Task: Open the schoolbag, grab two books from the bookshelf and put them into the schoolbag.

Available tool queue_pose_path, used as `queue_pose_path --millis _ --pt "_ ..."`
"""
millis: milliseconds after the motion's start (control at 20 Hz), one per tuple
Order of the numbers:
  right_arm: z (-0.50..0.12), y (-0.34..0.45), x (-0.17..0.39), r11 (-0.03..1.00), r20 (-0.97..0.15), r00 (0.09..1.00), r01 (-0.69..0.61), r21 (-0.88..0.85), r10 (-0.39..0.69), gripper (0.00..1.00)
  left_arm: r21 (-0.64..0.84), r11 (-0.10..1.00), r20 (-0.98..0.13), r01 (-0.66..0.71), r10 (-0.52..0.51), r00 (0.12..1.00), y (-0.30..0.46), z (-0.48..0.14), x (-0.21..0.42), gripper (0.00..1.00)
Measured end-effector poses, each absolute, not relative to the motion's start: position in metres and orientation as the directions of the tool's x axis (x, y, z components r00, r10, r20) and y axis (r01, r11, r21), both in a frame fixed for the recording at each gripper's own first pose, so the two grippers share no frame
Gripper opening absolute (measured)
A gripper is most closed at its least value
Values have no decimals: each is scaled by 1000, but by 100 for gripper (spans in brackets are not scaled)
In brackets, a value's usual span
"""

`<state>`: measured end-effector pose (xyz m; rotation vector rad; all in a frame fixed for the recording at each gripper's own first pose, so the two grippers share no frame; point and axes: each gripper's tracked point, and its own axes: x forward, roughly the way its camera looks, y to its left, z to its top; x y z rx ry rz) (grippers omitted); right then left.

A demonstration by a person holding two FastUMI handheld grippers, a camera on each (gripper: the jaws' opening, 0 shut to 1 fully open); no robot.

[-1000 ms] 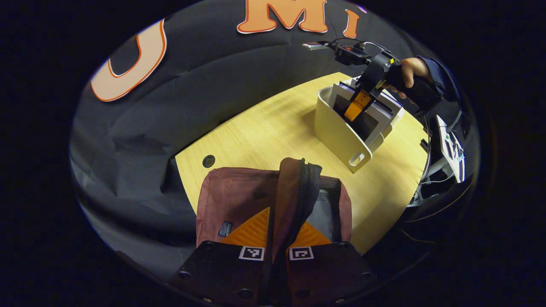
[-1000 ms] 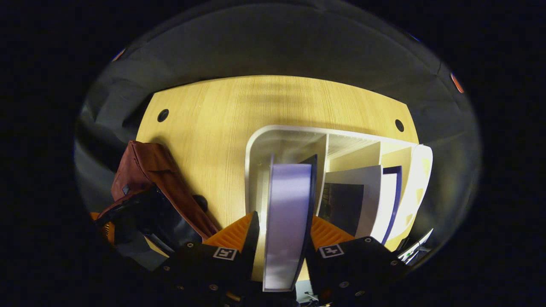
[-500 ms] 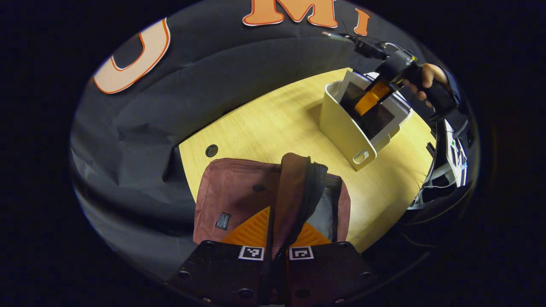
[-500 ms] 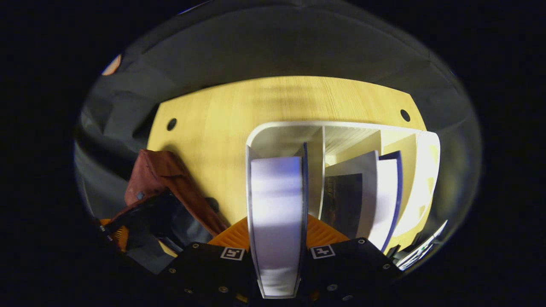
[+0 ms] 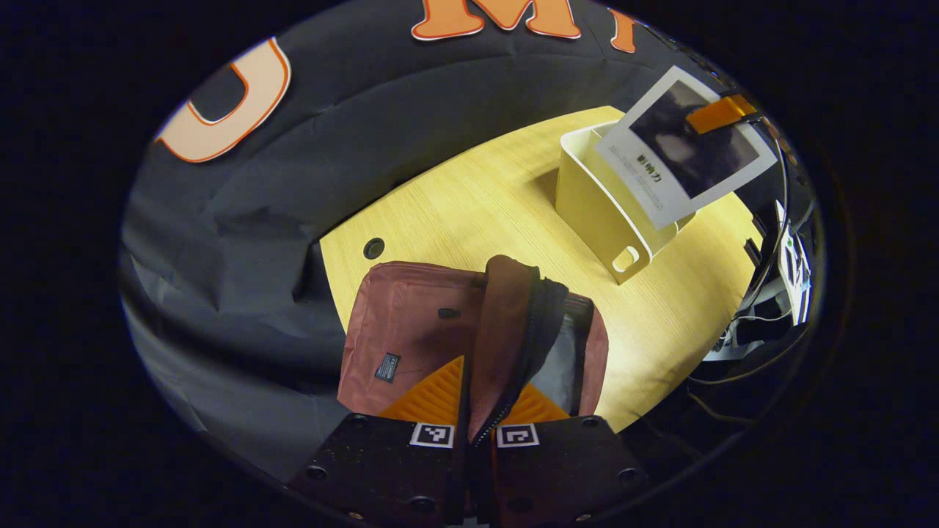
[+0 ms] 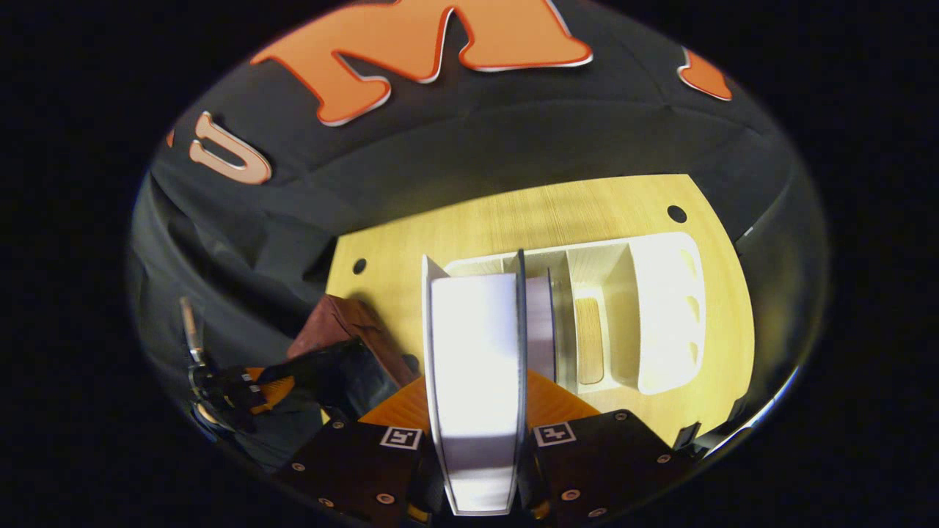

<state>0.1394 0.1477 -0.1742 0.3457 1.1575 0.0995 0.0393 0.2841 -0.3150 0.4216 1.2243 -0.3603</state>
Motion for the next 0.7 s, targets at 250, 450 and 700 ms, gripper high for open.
queue_pose_path --millis 250,450,700 --pt "-140 129 118 891 -816 516 198 409 260 40 91 816 -958 570 -85 274 277 -314 47 7" --pt "-134 140 90 851 -786 569 266 453 241 40 53 775 -957 630 -140 254 279 -311 52 7" --pt "-162 194 59 771 -754 582 314 555 306 40 18 717 -958 696 -188 219 278 -312 49 7"
